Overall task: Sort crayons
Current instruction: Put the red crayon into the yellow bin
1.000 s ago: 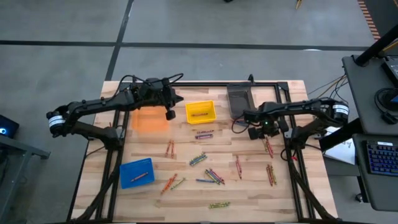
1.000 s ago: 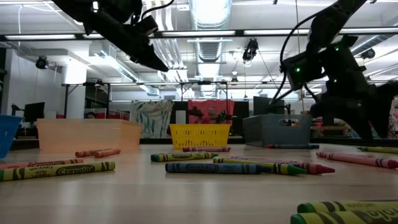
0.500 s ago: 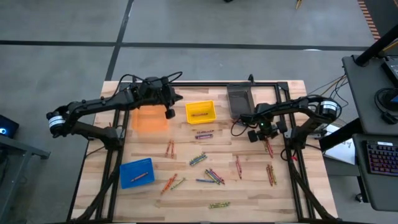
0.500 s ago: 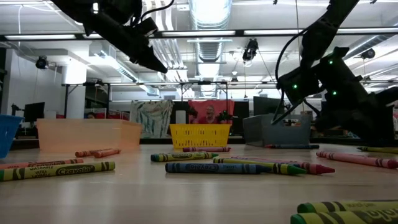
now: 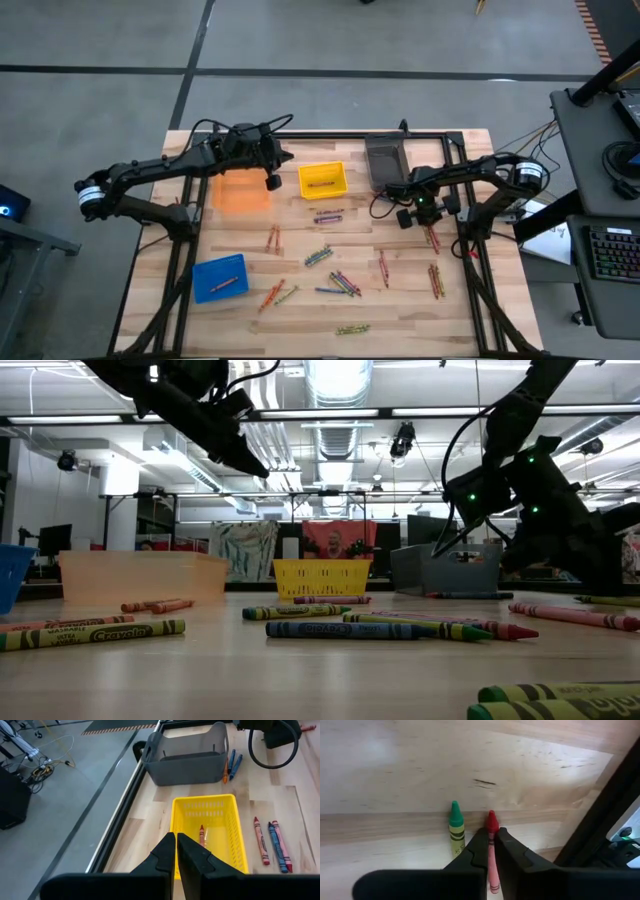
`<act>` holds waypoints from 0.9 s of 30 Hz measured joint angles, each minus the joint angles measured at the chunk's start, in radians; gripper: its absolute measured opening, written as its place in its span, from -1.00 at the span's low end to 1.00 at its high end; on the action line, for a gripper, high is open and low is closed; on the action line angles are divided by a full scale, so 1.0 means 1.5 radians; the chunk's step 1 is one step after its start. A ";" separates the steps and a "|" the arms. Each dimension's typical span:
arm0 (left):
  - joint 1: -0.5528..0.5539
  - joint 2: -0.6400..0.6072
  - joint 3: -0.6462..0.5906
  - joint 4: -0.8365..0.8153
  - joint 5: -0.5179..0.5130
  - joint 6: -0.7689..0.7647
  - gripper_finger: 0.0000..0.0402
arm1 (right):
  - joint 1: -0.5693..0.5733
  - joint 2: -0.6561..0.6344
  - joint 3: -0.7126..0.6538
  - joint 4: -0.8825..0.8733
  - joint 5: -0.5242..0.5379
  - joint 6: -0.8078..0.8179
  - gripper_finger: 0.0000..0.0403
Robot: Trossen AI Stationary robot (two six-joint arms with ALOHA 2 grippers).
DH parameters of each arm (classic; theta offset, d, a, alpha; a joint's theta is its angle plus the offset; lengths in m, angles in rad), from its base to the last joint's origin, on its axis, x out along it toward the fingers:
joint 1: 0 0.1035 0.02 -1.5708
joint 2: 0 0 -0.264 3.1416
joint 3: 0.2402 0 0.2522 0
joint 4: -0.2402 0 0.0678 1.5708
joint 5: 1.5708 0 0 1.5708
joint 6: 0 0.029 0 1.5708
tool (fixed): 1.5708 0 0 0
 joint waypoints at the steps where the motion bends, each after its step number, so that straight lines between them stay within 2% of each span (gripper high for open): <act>1: 0.000 0.000 0.000 0.000 0.000 -0.003 -0.99 | 0.000 0.000 0.000 0.000 0.000 0.000 -0.94; 7: 0.000 0.000 0.000 0.005 0.000 -0.040 -0.99 | 0.000 -0.003 0.003 -0.007 0.017 -0.001 -0.95; 14: 0.000 -0.012 0.000 0.004 0.000 -0.114 -0.99 | -0.002 -0.038 0.050 -0.057 0.131 -0.010 -0.96; 24: -0.024 -0.105 0.000 0.007 0.000 -0.189 -0.99 | -0.001 -0.171 0.174 -0.070 0.220 -0.081 -0.96; 27: -0.040 -0.128 -0.014 0.062 0.001 -0.188 -0.99 | 0.007 -0.219 0.213 -0.050 0.246 -0.130 -0.96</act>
